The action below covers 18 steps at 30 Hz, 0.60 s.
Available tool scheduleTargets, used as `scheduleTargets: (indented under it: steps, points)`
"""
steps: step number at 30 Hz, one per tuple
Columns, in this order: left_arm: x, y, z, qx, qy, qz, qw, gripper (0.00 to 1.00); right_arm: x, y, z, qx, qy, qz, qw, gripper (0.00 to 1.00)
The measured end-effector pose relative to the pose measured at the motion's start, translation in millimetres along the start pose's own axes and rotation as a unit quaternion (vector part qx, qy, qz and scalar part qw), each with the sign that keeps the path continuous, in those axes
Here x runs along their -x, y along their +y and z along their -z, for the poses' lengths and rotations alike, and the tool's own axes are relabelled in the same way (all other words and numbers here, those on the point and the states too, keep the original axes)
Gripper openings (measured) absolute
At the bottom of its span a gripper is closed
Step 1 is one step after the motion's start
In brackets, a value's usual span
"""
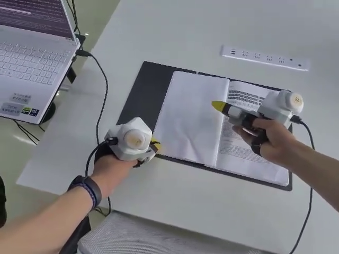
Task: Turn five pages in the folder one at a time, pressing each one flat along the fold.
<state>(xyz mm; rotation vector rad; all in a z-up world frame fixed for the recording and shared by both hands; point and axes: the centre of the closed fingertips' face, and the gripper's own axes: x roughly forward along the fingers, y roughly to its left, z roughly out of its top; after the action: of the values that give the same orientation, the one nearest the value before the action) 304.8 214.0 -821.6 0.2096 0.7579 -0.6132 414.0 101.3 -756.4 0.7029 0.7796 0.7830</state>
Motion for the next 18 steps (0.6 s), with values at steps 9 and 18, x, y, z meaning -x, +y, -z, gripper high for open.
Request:
scheduleTargets:
  steps: [9, 18]
  points:
    - [-1.0, 1.9, -0.1, 0.006, -0.001, -0.002, 1.0, 0.0, -4.6, -13.3, 0.5, -0.016, -0.008, 0.015, 0.9997, 0.0]
    - [0.6, -0.2, -1.4, 0.002, 0.004, 0.002, 1.0, 0.0, -4.5, -19.8, -3.0, -0.015, -0.008, -0.002, 0.9999, 0.0]
